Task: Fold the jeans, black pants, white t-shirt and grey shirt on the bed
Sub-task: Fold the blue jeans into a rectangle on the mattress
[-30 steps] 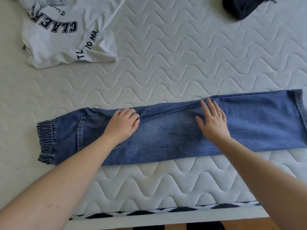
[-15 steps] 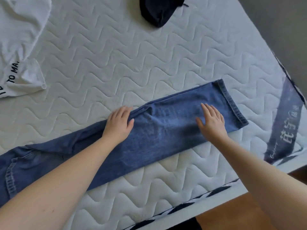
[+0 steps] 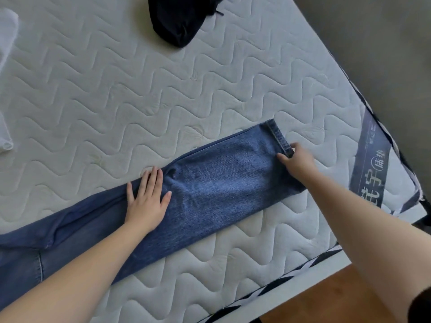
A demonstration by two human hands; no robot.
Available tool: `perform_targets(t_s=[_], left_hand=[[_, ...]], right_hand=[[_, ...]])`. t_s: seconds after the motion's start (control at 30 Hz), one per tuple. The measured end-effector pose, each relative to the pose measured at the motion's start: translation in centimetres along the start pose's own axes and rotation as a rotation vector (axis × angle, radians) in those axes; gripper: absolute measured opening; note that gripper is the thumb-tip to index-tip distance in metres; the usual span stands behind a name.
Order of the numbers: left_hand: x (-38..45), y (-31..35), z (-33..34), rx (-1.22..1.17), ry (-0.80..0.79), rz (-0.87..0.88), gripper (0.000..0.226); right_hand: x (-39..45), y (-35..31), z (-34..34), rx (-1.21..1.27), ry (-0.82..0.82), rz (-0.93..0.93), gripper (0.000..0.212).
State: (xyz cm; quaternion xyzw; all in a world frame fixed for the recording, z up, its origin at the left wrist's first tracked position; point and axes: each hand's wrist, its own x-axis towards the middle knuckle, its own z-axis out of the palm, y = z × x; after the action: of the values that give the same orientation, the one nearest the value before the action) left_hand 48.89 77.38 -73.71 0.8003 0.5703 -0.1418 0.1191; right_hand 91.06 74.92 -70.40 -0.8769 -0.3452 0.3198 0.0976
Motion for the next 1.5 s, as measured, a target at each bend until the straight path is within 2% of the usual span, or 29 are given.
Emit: perform_targets(t_s=[0.1,0.17,0.3,0.4,0.5,0.57,0.7,0.9,0.97,1.07,1.1,1.2,1.27,1.37,1.43,1.5], left_hand=[[0.1,0.1,0.2,0.007,-0.013,-0.003,0.071],[0.2,0.0,0.2,0.035,-0.012,-0.001,0.070],[0.1,0.2,0.2,0.066,-0.010,0.011,0.069],[0.1,0.3,-0.3,0.136,0.022,0.048,0.073],[0.0,0.3,-1.2,0.208,0.039,0.090,0.075],[-0.3,0.2,-1.8,0.226,0.039,0.117,0.073],[-0.1,-0.9,-2.8,0.111,0.056,0.193,0.072],[-0.9,-3.3,-3.7,0.106,-0.048,0.307,0.067],[-1.8,-4.4,-4.4,-0.032,-0.096,0.327,0.065],[-4.1,-6.4,-6.4,-0.615,-0.086,0.226,0.054],[-4.8,-7.3,-7.1,-0.731,-0.087,0.181,0.048],[-7.0,-11.4,-8.0,-0.783,-0.019,0.050,0.023],[-8.9,-15.1,-8.5,-0.920,0.053,-0.110,0.027],[-11.5,-20.7,-9.0,-1.449,0.097,-0.405,0.037],[-12.9,-23.5,-9.2,-1.732,0.077,-0.514,0.035],[-13.8,-25.8,-9.3,-1.880,0.001,-0.596,0.036]], right_hand=[[-0.1,-1.1,-1.6,0.037,-0.128,-0.023,0.022],[-1.3,-2.6,-2.9,0.090,-0.187,-0.089,0.014],[-6.3,-6.4,-4.4,0.302,-0.331,-0.168,0.017],[-11.5,-9.5,-4.4,0.404,-0.506,-0.270,0.035],[-15.8,-12.5,-3.4,0.434,-0.524,-0.381,0.046],[-18.1,-14.5,-2.6,0.452,-0.537,-0.412,0.045],[-22.7,-18.8,-1.4,0.506,-0.602,-0.499,0.039],[-27.3,-23.5,1.2,0.534,-0.685,-0.554,0.033],[-28.5,-24.9,2.1,0.501,-0.710,-0.570,0.032],[-30.1,-26.8,3.8,0.436,-0.740,-0.608,0.035],[-30.5,-27.4,4.5,0.406,-0.750,-0.619,0.035],[-31.9,-29.0,6.5,0.337,-0.794,-0.652,0.033],[-32.7,-29.9,8.2,0.290,-0.811,-0.681,0.031],[-33.9,-31.1,11.3,0.212,-0.826,-0.701,0.024],[-34.5,-32.0,13.9,0.173,-0.815,-0.715,0.018],[-35.1,-32.9,17.3,0.110,-0.782,-0.739,0.018]])
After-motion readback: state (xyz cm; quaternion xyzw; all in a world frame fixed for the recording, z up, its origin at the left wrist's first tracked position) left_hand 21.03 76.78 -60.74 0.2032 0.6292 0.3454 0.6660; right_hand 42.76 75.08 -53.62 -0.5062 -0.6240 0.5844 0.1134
